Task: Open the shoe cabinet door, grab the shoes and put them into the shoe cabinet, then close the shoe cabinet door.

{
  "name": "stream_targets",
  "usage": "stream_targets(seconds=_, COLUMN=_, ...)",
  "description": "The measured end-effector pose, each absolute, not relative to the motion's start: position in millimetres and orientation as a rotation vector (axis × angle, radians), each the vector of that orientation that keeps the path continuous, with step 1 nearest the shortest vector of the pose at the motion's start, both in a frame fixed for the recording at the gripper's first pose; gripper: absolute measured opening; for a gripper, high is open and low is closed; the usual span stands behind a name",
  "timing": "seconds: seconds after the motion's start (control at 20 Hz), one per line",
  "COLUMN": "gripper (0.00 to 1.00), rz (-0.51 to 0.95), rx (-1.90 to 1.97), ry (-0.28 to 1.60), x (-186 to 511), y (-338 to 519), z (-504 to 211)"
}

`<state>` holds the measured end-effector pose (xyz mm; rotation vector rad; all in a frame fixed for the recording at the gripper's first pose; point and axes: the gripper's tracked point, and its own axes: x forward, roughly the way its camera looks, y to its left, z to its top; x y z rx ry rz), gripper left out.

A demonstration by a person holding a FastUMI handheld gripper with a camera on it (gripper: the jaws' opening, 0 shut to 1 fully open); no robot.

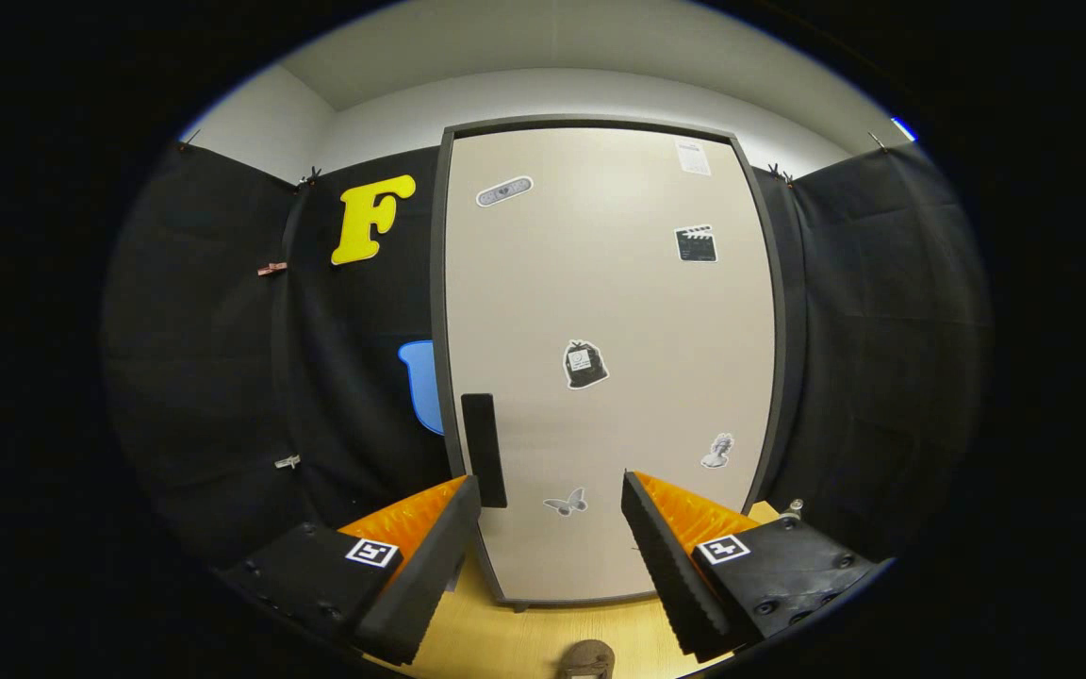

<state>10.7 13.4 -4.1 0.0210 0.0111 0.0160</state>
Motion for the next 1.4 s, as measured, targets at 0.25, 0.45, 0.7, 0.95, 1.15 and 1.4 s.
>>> stream_targets(seconds=0.25, gripper=1.0, rz=0.055, rx=0.038, ry=0.052, x=35, y=39, z=-19)
stream_targets(seconds=0.45, gripper=1.0, rz=0.056, rx=0.051, ry=0.073, x=62, y=58, z=-27)
stream_targets(seconds=0.7, gripper=1.0, rz=0.036, rx=0.049, ry=0.08, x=97, y=70, z=-38)
stream_targets(seconds=0.95, gripper=1.0, rz=0.015, rx=0.064, ry=0.099, x=133, y=71, z=-50)
stream_targets(seconds=1.15, gripper=0.9, rz=-0.004, rx=0.068, ry=0.103, x=151, y=68, z=-55)
stream_targets(seconds=1.4, gripper=0.69, rz=-0.019, rx=0.081, ry=0.088, x=157, y=68, z=-52)
